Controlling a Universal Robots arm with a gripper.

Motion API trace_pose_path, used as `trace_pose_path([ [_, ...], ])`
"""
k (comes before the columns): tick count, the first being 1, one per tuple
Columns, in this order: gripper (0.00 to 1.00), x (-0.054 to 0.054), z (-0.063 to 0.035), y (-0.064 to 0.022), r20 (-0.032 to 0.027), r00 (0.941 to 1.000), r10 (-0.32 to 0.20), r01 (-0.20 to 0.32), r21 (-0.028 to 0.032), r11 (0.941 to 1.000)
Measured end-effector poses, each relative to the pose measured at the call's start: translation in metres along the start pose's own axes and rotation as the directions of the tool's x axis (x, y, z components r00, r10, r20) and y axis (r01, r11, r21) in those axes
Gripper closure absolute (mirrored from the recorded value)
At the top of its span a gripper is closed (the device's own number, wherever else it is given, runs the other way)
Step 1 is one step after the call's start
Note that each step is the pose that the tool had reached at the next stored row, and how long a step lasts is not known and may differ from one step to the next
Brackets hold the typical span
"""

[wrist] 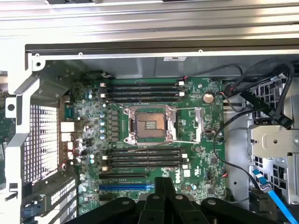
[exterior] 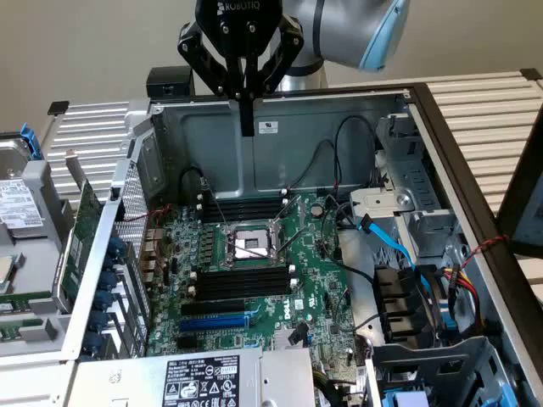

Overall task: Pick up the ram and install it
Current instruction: 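Reach for the ram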

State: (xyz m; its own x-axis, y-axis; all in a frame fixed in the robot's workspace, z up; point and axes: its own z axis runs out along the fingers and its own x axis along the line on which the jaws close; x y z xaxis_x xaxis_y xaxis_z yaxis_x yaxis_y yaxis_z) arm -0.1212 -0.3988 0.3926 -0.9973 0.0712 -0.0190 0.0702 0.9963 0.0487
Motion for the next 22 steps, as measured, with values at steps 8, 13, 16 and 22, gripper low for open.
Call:
trace_pose_path([
  [8,0.90,0.000,0.0000,0.0000,0.0000,1.0000,0.000,0.000,0.0000,1.0000],
  [13,0.90,0.000,0.0000,0.0000,0.0001,1.0000,0.000,0.000,0.0000,1.0000],
  [16,0.90,0.010,-0.0003,-0.0007,-0.0001,1.0000,0.000,0.000,0.0001,1.0000],
  [22,0.90,0.037,-0.0008,-0.0031,0.0001,1.0000,0.000,0.000,0.0000,1.0000],
])
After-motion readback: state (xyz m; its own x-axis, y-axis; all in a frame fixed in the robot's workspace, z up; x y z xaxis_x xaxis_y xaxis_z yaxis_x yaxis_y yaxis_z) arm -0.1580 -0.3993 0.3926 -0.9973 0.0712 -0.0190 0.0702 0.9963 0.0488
